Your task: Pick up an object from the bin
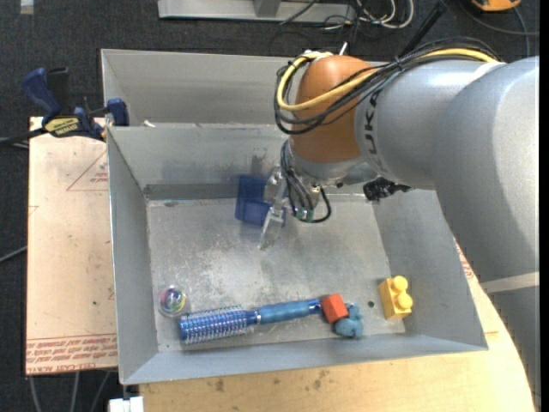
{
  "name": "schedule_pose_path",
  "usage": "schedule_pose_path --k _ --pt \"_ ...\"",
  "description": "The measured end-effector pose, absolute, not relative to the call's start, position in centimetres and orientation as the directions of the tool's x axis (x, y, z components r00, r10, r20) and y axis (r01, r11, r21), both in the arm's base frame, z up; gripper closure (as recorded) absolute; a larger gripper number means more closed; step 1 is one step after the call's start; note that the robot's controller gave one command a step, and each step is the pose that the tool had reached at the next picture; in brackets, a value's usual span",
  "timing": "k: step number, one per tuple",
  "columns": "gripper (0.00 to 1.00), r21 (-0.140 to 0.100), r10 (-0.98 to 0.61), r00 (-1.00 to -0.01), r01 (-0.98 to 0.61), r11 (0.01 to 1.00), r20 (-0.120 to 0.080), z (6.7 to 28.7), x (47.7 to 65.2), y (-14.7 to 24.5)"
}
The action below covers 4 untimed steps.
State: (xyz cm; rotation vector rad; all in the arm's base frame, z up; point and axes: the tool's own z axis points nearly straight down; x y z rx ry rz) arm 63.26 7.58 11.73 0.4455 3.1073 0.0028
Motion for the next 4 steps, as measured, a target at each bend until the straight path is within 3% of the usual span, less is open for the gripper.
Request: schedule_pose_path --k 1,2,3,4 --pt "0.0 0.001 0.38 -0.925 0.38 0.925 0.001 6.9 62.3 8.5" --pt "0.0 0.002 0.354 -0.935 0.354 0.935 -0.002 7.1 61.1 10.2" --pt "1.0 0.003 0.356 -0.935 0.356 0.935 -0.003 7.1 61.2 10.1" --pt "1.0 0.005 0.353 -0.936 0.353 0.936 -0.007 13.5 61.4 10.2"
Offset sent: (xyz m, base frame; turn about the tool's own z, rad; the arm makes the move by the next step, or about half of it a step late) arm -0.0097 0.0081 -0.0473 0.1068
